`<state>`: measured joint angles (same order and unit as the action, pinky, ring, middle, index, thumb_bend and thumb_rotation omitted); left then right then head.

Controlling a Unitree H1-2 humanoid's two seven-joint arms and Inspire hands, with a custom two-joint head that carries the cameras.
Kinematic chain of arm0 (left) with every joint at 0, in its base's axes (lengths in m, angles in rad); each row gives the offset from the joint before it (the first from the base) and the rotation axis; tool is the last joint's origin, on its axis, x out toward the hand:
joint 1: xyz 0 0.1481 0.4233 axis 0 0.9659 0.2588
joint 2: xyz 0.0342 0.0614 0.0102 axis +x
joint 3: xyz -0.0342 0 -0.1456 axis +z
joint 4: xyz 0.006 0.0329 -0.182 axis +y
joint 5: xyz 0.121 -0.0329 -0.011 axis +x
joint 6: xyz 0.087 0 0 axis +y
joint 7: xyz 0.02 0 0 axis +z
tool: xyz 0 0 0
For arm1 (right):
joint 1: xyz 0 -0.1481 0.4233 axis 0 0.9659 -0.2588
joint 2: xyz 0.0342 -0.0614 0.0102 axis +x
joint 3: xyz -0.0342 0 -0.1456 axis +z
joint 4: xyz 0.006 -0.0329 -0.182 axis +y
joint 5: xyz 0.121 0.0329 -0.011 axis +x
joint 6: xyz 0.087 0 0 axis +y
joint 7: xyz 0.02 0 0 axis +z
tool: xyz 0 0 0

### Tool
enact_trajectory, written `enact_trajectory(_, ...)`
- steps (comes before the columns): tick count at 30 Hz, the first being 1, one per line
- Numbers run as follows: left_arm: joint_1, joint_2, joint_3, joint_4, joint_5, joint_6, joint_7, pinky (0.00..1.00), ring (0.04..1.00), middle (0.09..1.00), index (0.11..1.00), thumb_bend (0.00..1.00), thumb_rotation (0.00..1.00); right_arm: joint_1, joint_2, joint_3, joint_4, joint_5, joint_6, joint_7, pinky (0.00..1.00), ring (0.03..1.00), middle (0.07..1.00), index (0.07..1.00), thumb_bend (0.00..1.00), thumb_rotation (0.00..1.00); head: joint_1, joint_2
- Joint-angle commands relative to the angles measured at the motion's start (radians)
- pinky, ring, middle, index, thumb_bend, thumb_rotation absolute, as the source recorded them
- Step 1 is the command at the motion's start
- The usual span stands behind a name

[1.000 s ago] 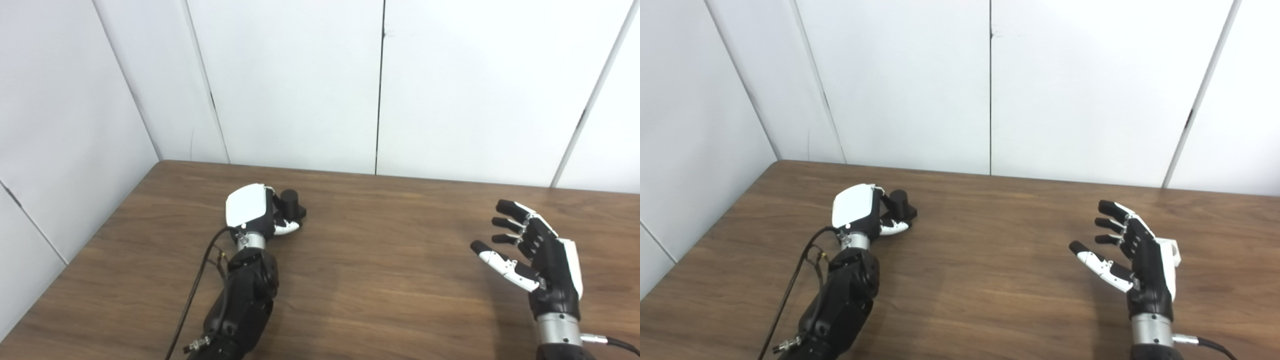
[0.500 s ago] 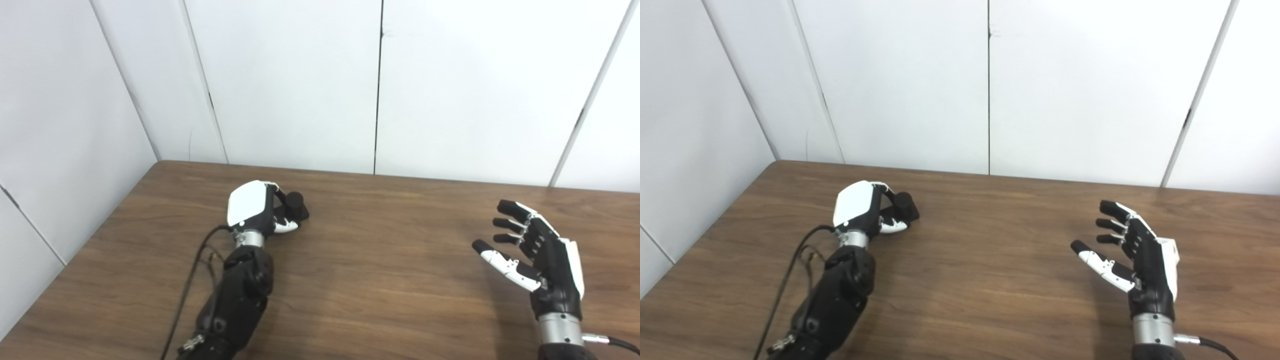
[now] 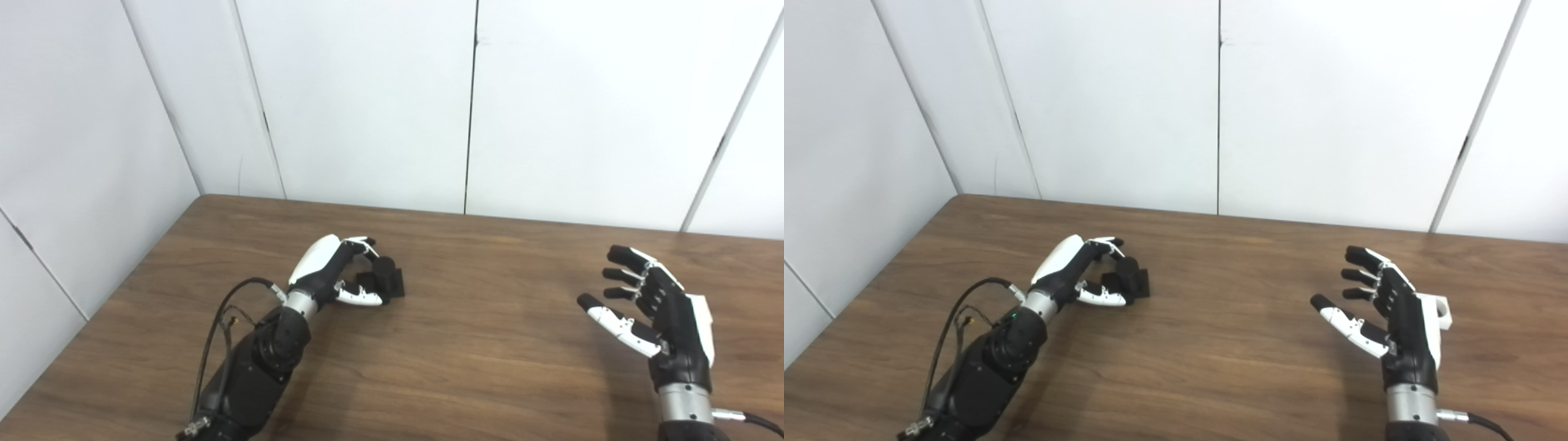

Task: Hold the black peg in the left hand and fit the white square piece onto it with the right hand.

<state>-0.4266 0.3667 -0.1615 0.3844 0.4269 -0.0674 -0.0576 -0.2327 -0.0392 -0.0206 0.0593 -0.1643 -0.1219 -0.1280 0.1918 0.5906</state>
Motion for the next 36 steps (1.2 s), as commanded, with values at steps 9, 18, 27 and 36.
enact_trajectory(9, -0.027, 0.016, -0.04, 0.047, -0.106, -0.219, -0.116, 0.88, 0.959, 0.892, 0.494, 0.52, 0.08, -0.034, 0.017, -0.003, -0.037, 0.0, -0.016, -0.014, 0.58, 0.71, 0.764, 0.725, 0.65, 0.15, -0.041, 0.009)
enact_trajectory(18, -0.025, -0.016, -0.074, 0.041, -0.121, -0.296, -0.147, 0.9, 0.966, 0.895, 0.494, 0.52, 0.08, -0.039, 0.022, -0.006, -0.038, -0.003, -0.014, -0.025, 0.57, 0.701, 0.751, 0.715, 0.66, 0.17, -0.09, 0.022)
enact_trajectory(27, -0.023, -0.058, -0.102, 0.027, -0.14, -0.33, -0.187, 0.87, 0.963, 0.897, 0.494, 0.52, 0.08, -0.038, 0.033, 0.0, -0.054, -0.014, 0.014, -0.034, 0.57, 0.704, 0.757, 0.717, 0.65, 0.16, -0.125, 0.029)
enact_trajectory(36, -0.019, -0.09, -0.13, 0.007, -0.127, -0.325, -0.212, 0.85, 0.961, 0.899, 0.494, 0.52, 0.08, -0.038, 0.034, 0.006, -0.056, -0.018, 0.011, -0.04, 0.57, 0.7, 0.753, 0.72, 0.66, 0.16, -0.153, 0.039)
